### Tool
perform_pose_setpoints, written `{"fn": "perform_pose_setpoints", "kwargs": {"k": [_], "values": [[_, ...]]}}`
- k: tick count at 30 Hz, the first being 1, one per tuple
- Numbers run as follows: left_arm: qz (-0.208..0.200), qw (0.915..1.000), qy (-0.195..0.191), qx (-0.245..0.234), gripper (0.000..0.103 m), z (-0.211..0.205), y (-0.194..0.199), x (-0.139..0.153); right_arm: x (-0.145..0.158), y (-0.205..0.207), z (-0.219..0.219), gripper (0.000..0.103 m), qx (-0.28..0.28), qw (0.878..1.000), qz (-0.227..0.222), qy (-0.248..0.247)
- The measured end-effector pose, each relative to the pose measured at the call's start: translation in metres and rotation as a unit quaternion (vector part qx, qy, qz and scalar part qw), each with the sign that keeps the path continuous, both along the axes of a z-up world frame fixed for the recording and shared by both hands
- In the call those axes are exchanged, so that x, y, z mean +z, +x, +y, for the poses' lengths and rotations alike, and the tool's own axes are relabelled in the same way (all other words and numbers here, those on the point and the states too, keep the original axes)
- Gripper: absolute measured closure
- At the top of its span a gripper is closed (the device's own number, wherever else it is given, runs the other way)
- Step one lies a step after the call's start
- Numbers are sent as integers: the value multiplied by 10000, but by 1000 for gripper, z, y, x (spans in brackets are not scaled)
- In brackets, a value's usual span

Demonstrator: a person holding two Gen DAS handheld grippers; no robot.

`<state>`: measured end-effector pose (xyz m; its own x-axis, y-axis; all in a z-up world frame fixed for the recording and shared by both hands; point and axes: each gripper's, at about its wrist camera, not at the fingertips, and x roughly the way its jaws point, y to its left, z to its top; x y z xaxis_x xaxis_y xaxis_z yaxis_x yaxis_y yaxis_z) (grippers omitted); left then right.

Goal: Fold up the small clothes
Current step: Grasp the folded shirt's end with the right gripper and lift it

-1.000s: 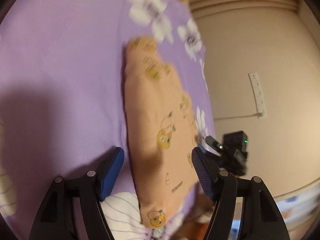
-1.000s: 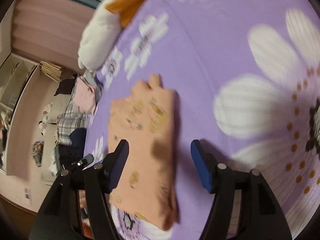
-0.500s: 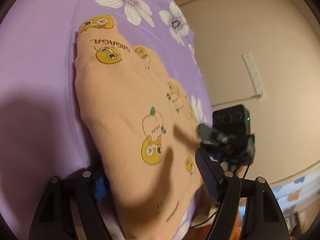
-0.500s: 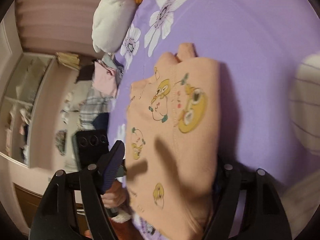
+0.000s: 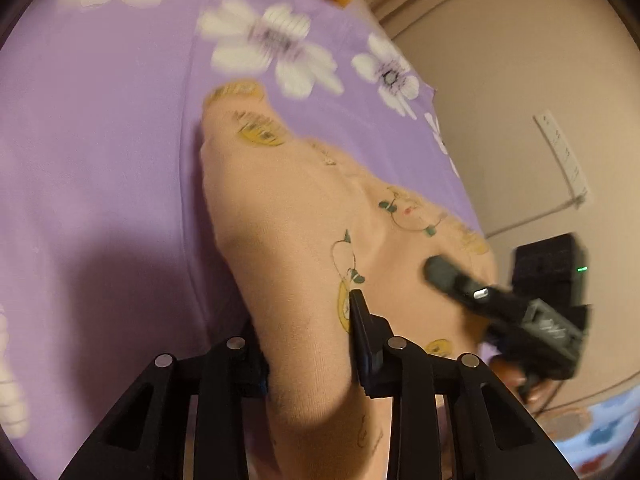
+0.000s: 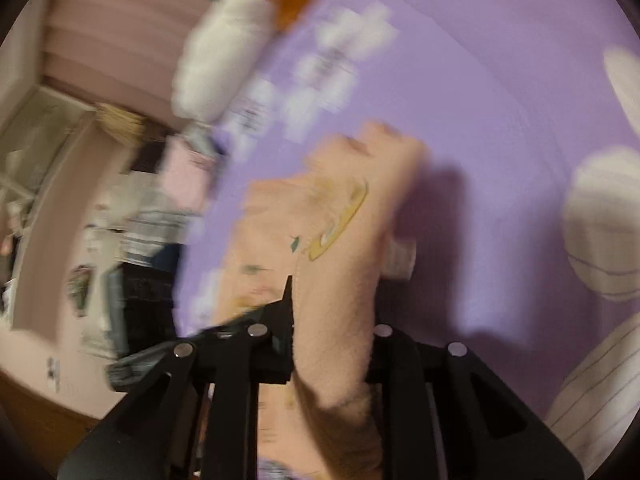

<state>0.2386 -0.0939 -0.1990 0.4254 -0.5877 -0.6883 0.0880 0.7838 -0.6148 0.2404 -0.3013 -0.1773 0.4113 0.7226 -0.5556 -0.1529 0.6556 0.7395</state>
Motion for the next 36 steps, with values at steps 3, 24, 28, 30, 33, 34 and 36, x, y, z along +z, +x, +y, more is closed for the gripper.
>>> {"fn": "perform_pose_setpoints", "kwargs": {"k": [3,24,28,30,33,34,36], "values": [[-863,9963,19,56,73,6,-27,53,35,-10,1,86,48,9982,-581,169],[-1579,9871,169,197,73,22,-70,96,73,-31,27,86,245,9919,-1133,521],[-1686,9850,300,195,73,20,-74,99,73,-32,32,86,259,9922,-1143,436],[-1695,9849,272,198,73,21,-75,98,74,-32,33,86,273,9918,-1179,401],[-1718,9845,292,190,73,23,-77,99,74,-32,33,86,259,9917,-1182,435],[-1722,9845,282,192,73,24,-77,99,75,-33,34,86,263,9916,-1195,430],[-1782,9832,339,190,73,26,-80,101,76,-34,37,86,283,9913,-1211,431]]}}
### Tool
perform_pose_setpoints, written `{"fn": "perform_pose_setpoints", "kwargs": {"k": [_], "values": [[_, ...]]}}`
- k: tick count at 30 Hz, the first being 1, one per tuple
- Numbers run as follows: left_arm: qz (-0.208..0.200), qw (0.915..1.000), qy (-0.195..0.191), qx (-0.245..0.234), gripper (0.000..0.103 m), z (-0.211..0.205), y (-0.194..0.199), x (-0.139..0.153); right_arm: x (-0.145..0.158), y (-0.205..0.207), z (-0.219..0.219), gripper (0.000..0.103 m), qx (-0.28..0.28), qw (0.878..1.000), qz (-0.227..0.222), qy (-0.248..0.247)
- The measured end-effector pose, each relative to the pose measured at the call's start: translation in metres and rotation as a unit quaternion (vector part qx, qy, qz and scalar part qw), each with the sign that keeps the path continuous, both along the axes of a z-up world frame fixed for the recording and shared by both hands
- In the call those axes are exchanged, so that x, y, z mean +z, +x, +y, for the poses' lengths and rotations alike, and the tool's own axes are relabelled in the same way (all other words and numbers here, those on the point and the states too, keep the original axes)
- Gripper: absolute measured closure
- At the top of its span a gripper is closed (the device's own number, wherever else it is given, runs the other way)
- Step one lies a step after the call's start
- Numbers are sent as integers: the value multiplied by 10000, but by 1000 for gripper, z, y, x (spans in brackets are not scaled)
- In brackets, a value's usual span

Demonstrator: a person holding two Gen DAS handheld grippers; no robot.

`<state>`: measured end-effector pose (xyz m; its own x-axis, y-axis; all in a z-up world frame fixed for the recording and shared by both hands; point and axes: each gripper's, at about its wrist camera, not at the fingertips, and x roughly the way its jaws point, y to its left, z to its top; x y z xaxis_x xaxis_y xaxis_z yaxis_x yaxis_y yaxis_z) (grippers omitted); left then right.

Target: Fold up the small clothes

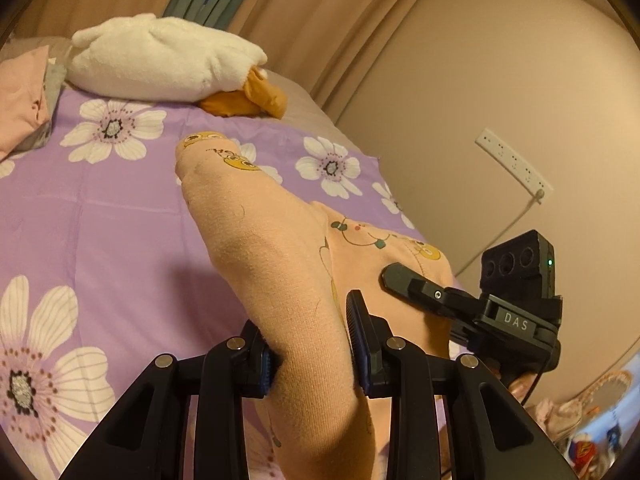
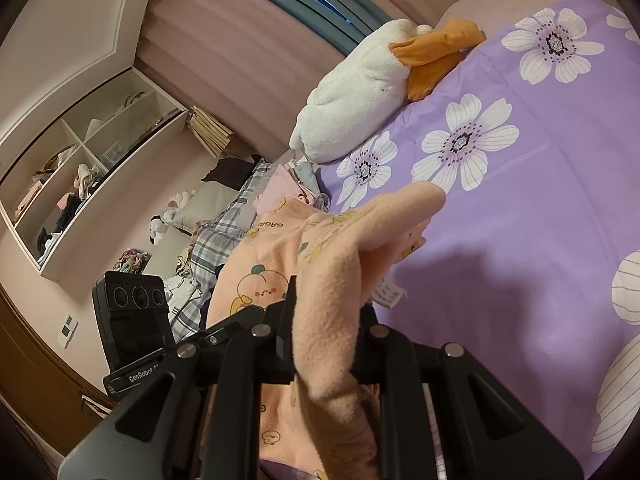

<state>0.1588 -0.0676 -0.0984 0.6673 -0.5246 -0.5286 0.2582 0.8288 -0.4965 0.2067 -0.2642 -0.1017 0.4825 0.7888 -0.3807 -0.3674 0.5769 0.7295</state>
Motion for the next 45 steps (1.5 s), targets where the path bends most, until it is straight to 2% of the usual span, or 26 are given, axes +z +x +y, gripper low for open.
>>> {"fn": "perform_pose_setpoints", "kwargs": {"k": [6,13,22,25,27,29,32,34,40,45], "values": [[-76,9992,317,219,73,12,-12,3,-1,2,24,86,133,9999,-5,-68],[-265,9989,89,367,73,42,-27,19,6,-2,58,86,297,9995,-36,-139],[-589,9969,326,397,73,50,-30,34,25,0,72,86,303,9990,-313,-62],[-594,9967,268,493,73,56,-26,37,29,6,79,86,344,9987,-352,-113],[-680,9951,431,567,73,58,-25,40,31,12,85,86,392,9985,-374,-58],[-743,9941,430,657,73,61,-25,41,32,17,90,86,443,9982,-404,-23],[-626,9953,183,719,73,71,-19,38,27,25,93,86,511,9979,-397,16],[-538,9956,149,757,73,73,-12,34,24,28,94,86,529,9981,-322,0],[-440,9955,355,758,73,62,-9,30,18,29,89,85,476,9986,-214,-47],[-363,9964,349,677,73,62,-7,26,17,28,85,85,415,9989,-210,-90]]}}
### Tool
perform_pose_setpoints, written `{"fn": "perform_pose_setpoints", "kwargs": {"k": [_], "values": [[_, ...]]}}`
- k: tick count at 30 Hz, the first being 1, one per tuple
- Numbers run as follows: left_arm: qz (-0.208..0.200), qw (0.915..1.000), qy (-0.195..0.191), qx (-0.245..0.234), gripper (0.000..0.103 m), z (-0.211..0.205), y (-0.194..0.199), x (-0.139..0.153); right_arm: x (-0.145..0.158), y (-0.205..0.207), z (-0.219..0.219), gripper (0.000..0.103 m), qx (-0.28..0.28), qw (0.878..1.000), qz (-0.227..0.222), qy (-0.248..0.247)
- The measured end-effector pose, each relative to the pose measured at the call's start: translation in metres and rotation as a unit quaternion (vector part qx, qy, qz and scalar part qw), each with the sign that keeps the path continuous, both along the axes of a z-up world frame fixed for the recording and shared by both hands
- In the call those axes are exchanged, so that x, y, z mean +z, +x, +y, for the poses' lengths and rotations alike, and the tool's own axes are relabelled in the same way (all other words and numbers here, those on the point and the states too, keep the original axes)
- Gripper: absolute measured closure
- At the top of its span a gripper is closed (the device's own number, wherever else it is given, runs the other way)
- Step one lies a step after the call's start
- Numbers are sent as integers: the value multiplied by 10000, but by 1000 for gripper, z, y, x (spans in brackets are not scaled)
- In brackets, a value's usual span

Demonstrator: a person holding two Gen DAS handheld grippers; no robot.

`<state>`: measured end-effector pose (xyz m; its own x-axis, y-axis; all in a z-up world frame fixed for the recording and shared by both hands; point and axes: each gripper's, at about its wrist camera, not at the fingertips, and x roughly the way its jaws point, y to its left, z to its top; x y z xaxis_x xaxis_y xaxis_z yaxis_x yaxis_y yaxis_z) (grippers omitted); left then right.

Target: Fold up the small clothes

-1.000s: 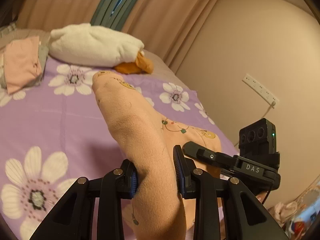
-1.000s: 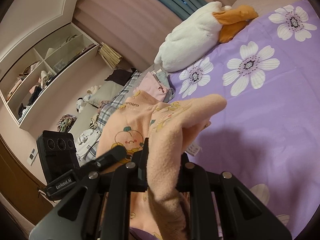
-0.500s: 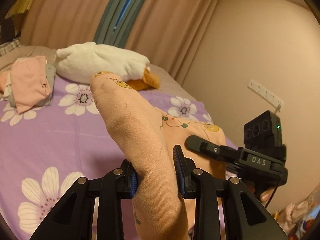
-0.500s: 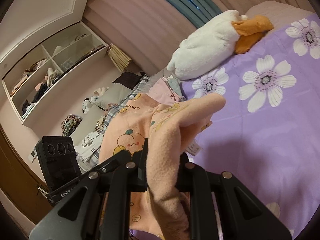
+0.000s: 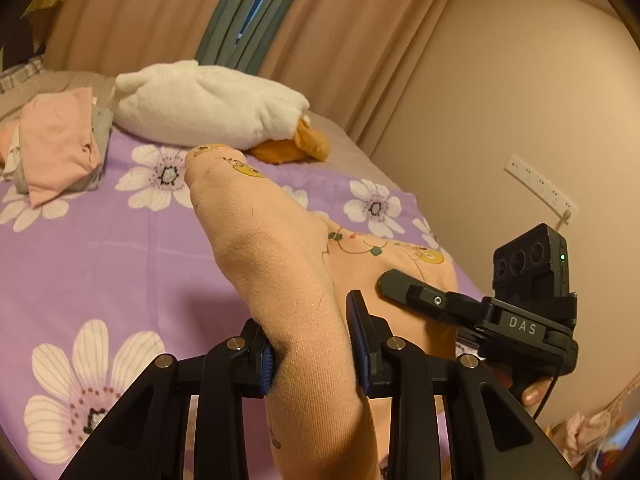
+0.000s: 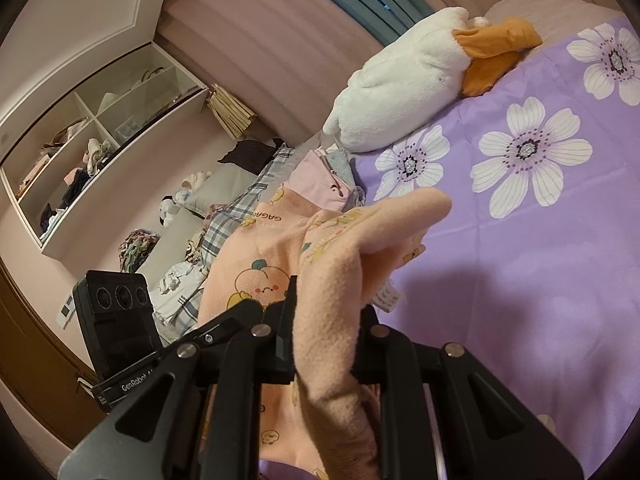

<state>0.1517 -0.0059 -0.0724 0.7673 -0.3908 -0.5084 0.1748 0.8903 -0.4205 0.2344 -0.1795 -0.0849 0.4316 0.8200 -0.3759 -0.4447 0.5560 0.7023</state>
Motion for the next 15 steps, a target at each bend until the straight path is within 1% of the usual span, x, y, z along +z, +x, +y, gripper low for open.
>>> {"fn": "perform_pose_setpoints", "kwargs": {"k": [5,8,13,15], "values": [[128,9996,-232,-31,74,8,8,-7,-9,5,0,85,-59,9999,137,37],[228,9994,-271,-17,74,11,11,-9,-12,8,0,85,-60,9997,222,86],[203,9995,-228,30,74,9,9,-8,-10,6,0,86,-83,9998,176,64],[195,9997,-155,21,74,8,8,-7,-10,4,1,86,-80,9998,164,42]]}}
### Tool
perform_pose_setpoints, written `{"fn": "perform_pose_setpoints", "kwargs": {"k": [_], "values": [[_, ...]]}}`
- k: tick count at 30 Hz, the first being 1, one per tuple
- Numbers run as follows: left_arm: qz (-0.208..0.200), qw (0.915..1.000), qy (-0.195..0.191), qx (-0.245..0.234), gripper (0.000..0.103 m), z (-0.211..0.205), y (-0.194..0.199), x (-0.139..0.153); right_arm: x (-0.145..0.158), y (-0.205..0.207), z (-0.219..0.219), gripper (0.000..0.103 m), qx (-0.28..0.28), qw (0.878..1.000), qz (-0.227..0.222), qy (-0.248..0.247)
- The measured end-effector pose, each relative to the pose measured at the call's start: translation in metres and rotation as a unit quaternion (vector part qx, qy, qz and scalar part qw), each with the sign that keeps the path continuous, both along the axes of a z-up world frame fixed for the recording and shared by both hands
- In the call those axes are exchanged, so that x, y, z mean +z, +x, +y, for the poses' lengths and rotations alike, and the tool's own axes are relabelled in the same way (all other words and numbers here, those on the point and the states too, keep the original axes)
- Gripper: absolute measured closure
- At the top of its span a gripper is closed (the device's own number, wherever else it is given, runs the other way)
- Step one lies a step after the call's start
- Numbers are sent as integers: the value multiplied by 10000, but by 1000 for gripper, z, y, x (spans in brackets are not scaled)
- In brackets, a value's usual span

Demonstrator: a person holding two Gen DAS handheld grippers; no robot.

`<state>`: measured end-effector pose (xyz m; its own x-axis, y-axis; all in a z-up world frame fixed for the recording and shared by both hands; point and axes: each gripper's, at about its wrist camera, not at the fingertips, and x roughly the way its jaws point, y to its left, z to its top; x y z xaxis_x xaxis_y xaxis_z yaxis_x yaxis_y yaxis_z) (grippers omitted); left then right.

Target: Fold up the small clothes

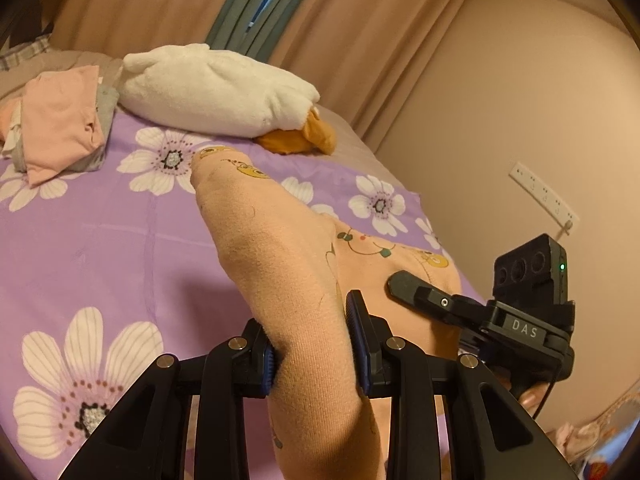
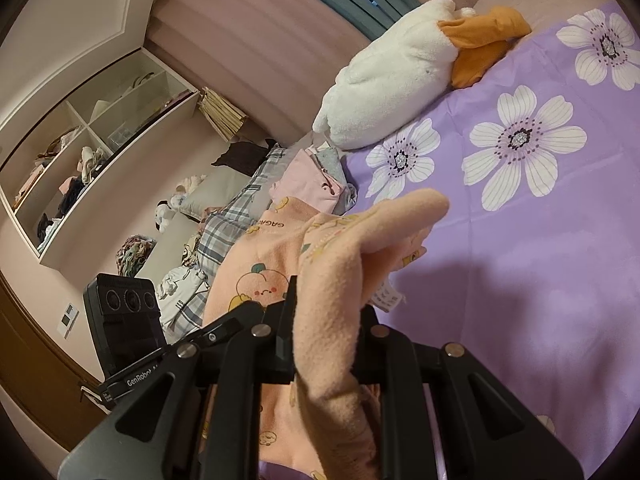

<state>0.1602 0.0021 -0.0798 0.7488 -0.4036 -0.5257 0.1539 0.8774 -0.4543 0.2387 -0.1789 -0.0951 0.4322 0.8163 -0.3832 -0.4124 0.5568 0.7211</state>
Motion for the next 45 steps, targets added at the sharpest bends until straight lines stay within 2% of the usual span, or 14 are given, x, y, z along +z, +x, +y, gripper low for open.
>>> {"fn": "perform_pose_setpoints", "kwargs": {"k": [7,19,23,26,28,30,32,34,35,37,38,40,42,45], "values": [[44,9999,-146,3,74,6,2,-2,-1,0,2,86,27,10000,1,-28],[59,9999,-100,-36,74,6,3,-5,-2,0,5,85,6,9999,1,-104],[133,9994,-293,-92,74,13,11,-17,-10,4,7,85,-26,9998,32,-192],[356,9982,-471,-102,74,22,23,-35,-24,11,8,85,-50,9995,213,-222],[493,9978,-432,-92,74,26,30,-48,-41,19,9,85,-73,9987,419,-274],[876,9954,-396,-15,74,31,39,-70,-59,26,11,85,-71,9971,656,-378],[1404,9887,-520,118,74,41,47,-98,-79,34,17,85,-91,9931,983,-634],[1754,9830,-519,174,74,48,50,-117,-94,36,23,85,-97,9884,1201,-925],[2093,9766,-438,225,74,53,51,-132,-104,37,27,85,-48,9840,1364,-1147],[2354,9704,-455,288,74,57,53,-144,-115,36,31,84,33,9777,1539,-1432],[2343,9707,-463,254,74,57,52,-146,-118,36,32,83,32,9756,1551,-1552],[2337,9714,-402,156,74,57,53,-144,-121,39,29,71,-27,9735,1592,-1643],[2326,9713,-472,164,74,59,50,-140,-126,44,20,60,-81,9721,1854,-1433],[2164,9740,-580,330,74,73,48,-125,-128,55,1,60,-275,9731,2112,-881]]}}
